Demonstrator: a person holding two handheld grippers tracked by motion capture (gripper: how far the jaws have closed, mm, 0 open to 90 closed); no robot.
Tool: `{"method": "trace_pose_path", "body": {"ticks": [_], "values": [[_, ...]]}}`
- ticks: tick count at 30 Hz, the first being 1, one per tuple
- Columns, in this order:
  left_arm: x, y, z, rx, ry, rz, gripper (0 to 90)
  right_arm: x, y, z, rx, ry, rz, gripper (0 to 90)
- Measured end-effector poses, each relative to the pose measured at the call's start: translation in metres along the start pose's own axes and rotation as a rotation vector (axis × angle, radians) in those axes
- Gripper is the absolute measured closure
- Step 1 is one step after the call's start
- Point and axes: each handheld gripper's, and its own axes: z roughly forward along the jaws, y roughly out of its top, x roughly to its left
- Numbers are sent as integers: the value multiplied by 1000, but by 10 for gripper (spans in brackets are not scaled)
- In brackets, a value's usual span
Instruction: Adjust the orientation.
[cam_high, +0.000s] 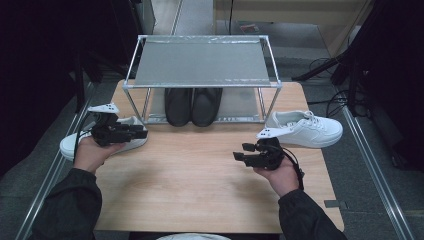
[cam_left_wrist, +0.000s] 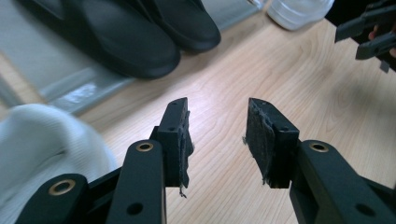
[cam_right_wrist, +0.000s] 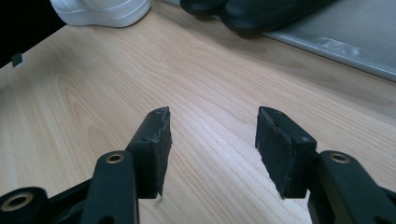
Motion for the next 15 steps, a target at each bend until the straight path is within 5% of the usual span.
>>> {"method": "trace_pose_path", "body": {"ticks": [6,15], "values": [[19,-9,-21,-14,80,-6,567,5,5,7,15,16,-30,469],[42,-20,-41,-35,117,-47,564,4,4,7,20,7,-32,469]]}}
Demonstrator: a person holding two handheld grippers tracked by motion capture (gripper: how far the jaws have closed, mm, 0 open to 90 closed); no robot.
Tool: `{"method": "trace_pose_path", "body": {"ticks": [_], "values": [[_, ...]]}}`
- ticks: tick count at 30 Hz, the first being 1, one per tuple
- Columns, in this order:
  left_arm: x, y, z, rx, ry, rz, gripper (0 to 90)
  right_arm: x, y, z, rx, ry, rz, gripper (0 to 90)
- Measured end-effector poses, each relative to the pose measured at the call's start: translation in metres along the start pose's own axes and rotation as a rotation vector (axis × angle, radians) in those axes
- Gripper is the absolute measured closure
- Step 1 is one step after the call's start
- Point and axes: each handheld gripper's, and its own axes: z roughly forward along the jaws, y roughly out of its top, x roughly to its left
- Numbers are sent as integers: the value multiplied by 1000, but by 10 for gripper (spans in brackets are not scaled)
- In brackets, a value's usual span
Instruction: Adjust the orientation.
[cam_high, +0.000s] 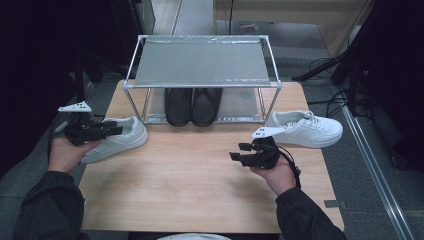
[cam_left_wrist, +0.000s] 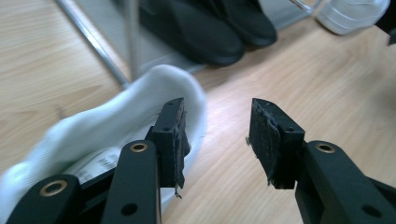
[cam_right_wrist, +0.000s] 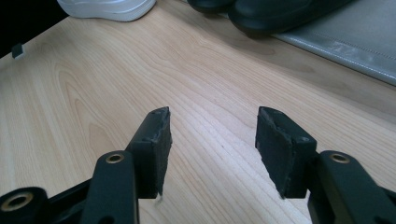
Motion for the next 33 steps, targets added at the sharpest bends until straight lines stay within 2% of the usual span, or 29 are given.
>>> {"method": "trace_pose_path", "body": {"ticks": [5,6,9,14,19,22,23,28,29,33], "values": [[18,-5,-6,-7,13,-35,562,1,-2,0,2,-8,1,469],[18,-5,-6,-7,13,-35,563,1,-2,0,2,-8,1,469],[29,-9,-7,4,27,-45,559,0,-4,-1,8,-12,6,469],[39,-12,-6,20,21,-54,553,0,-6,-3,6,-19,11,468],[45,-15,2,67,11,-29,550,0,-9,-7,6,-30,22,468],[48,-17,6,86,13,-29,542,0,-10,-8,5,-33,25,468],[50,-19,8,104,1,-31,542,-1,-11,-9,4,-35,22,468],[54,-24,10,88,-31,-7,526,0,-12,-10,6,-39,31,467],[53,-26,11,90,-24,15,523,0,-12,-9,11,-38,30,466],[49,-25,17,117,8,42,491,0,-12,-8,12,-40,26,465]]}}
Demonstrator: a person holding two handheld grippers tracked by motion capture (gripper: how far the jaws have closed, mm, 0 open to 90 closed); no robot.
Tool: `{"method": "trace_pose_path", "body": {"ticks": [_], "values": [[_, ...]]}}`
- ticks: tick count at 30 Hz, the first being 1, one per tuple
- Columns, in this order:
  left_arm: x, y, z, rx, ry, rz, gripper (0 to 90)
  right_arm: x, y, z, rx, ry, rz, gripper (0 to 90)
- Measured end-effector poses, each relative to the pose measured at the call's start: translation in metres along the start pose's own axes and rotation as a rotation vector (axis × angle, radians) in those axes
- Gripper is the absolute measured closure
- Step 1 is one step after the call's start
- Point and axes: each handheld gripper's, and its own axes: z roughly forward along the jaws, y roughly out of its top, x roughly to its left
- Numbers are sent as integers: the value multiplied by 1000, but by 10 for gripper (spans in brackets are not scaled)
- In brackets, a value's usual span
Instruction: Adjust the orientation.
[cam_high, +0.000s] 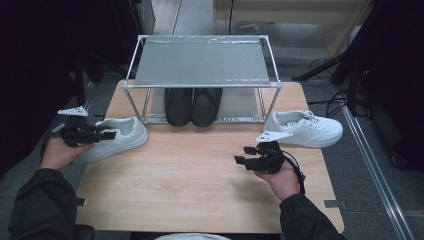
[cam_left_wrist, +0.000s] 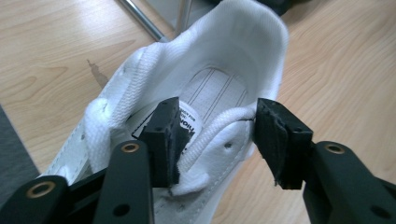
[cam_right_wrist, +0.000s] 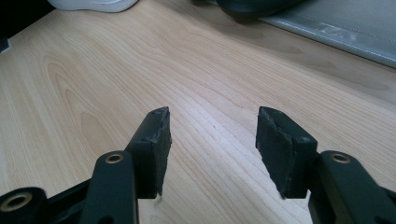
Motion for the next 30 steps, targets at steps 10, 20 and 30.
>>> {"method": "trace_pose_path", "body": {"ticks": [10,20,30], "values": [[3,-4,1,-8,-58,-30,598,1,0,3,12,-4,-2,460],[2,-3,-3,-2,-134,-59,758,0,0,0,-1,-3,8,459],[7,-4,-15,-26,-147,-177,839,1,1,1,-5,1,2,468]]}}
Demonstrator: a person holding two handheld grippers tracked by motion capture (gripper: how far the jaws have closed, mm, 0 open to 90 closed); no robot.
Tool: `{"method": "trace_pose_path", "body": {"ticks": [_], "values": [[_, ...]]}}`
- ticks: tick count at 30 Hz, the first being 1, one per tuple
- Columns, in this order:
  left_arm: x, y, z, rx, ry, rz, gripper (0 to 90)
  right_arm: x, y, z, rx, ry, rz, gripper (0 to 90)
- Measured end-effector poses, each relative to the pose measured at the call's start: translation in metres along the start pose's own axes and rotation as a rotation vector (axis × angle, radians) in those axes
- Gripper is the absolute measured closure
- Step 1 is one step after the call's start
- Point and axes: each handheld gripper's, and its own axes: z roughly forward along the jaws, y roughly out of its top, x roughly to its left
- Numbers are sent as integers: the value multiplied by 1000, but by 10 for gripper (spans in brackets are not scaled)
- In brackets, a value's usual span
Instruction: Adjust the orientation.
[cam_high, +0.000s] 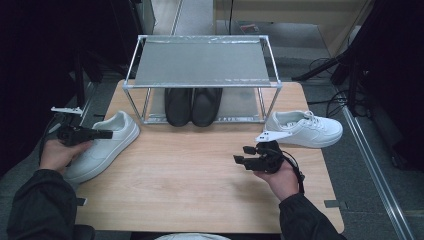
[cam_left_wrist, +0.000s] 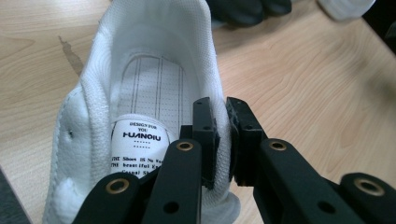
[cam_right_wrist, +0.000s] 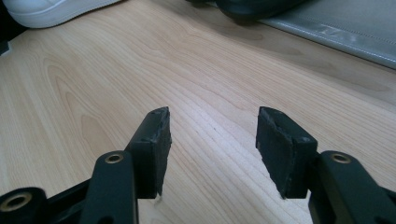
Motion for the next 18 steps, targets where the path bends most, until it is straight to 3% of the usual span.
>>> {"method": "trace_pose_path", "body": {"ticks": [4,8,12,16,18], "values": [[-6,2,-4,1,-18,5,839,0,0,1,0,1,1,468],[-19,6,0,43,-12,27,835,3,2,0,-17,18,-1,462],[-39,10,3,56,-27,55,835,8,4,0,-36,35,-23,460],[-50,11,6,64,-37,59,833,10,5,2,-35,41,-34,460],[-63,12,11,77,-39,77,833,12,6,4,-34,42,-40,460]]}}
